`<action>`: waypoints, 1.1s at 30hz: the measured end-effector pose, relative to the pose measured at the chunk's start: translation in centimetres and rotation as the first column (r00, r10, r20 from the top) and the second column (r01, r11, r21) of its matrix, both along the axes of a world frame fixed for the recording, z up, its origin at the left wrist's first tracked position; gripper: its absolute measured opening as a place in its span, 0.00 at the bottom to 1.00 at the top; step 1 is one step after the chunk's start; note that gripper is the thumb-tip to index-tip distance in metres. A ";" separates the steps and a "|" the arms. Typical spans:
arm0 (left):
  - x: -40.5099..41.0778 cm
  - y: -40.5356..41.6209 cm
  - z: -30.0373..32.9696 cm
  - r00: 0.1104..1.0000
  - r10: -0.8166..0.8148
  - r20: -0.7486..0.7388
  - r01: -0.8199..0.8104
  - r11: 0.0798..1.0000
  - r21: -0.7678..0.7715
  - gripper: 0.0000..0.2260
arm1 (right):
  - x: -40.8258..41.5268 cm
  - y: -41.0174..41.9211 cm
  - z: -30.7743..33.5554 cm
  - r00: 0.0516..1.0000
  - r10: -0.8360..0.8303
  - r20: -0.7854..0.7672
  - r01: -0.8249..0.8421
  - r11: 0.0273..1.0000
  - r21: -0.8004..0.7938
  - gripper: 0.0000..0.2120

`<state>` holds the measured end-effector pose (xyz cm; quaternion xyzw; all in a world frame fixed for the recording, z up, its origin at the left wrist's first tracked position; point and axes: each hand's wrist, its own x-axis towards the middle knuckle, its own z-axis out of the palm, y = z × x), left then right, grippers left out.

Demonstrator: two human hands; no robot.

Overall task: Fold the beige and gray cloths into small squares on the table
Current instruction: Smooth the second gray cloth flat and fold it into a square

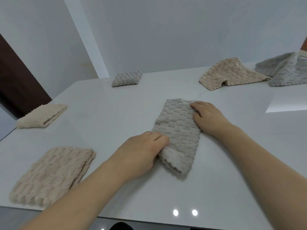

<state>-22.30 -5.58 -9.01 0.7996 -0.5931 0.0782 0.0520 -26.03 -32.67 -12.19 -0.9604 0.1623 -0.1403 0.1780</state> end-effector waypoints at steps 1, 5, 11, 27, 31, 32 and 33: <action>-0.3 -0.1 -0.3 0.999 0.012 0.042 -0.011 0.999 -0.043 0.13 | 0.0 0.0 0.0 1.000 0.002 0.006 -0.002 1.000 0.004 0.21; -0.6 -0.7 -1.0 0.998 0.067 -0.010 -0.067 0.993 -0.092 0.16 | 0.1 -0.3 -0.2 0.999 0.000 0.040 -0.001 0.999 0.032 0.20; 0.9 -1.3 -0.2 0.969 0.134 -0.210 -0.136 0.991 0.006 0.14 | 0.1 -0.4 0.0 0.996 -0.013 0.090 0.003 0.995 0.103 0.16; -2.6 -3.2 5.5 0.843 0.251 -0.477 -0.061 0.924 0.378 0.03 | -1.2 0.5 1.4 0.987 -0.023 0.156 -0.055 0.879 0.473 0.09; 0.2 -4.0 6.4 0.786 0.249 -0.567 -0.192 0.968 0.158 0.11 | -1.4 0.3 1.6 0.978 -0.068 0.198 -0.072 0.779 0.623 0.18; 1.0 -4.4 6.3 0.779 0.251 -0.575 -0.237 0.966 0.101 0.08 | -1.5 0.2 1.7 0.976 -0.073 0.203 -0.079 0.757 0.649 0.22; 1.8 -4.8 6.0 0.767 0.260 -0.587 -0.287 0.957 0.049 0.06 | -1.5 0.2 1.8 0.977 -0.074 0.200 -0.080 0.740 0.668 0.27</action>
